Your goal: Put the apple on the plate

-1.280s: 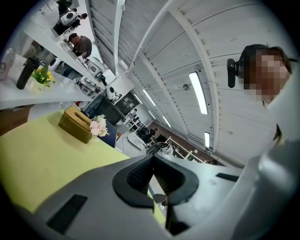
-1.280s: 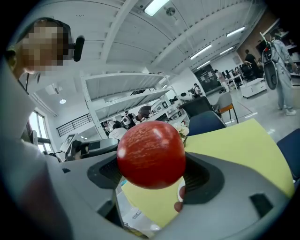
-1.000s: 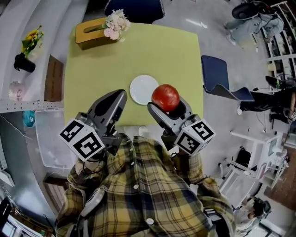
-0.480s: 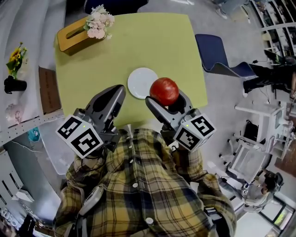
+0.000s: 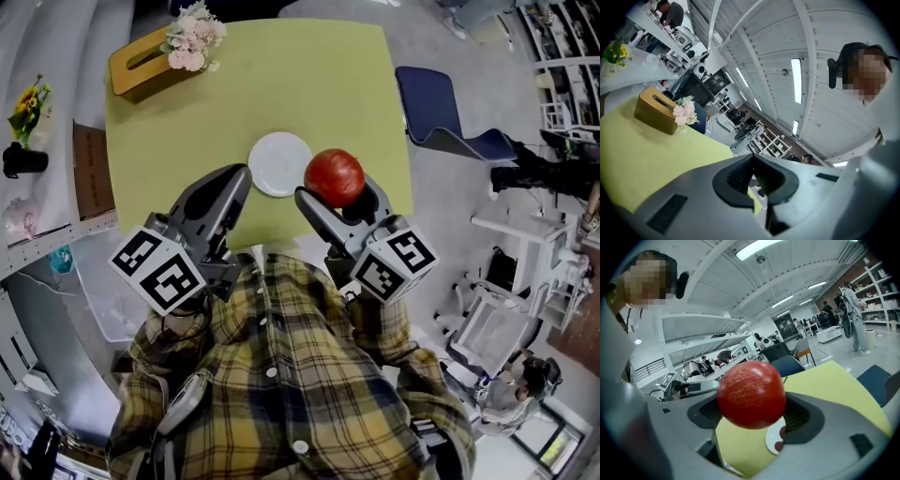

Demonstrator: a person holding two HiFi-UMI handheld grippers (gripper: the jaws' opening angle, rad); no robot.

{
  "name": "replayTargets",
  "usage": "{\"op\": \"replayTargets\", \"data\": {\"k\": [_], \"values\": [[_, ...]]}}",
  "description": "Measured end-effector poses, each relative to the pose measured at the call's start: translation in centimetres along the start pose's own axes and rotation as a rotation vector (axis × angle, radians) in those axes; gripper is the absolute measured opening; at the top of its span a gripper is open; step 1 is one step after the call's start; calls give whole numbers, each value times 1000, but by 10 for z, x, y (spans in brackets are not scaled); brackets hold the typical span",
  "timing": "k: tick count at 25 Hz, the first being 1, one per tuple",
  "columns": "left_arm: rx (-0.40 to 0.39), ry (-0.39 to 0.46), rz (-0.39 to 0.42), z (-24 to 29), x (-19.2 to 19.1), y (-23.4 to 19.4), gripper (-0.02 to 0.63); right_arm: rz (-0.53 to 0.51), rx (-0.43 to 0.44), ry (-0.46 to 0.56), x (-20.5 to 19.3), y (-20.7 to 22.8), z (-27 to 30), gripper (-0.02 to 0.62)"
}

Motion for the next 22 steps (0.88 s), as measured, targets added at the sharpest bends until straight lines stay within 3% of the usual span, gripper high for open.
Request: {"op": "replayTargets", "data": {"k": [22], "values": [[182, 45, 16, -25, -19, 10, 8, -100, 100, -185, -13, 31, 29, 357]]}}
Point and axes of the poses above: the fingertips, and each gripper's own axes: z forward along the fingers, y to its right, x out of its top, the point moved 9 cm from there along -z, backward along the fingers, and after that the axes turned 14 degrees about z, right-handed, at the moved point
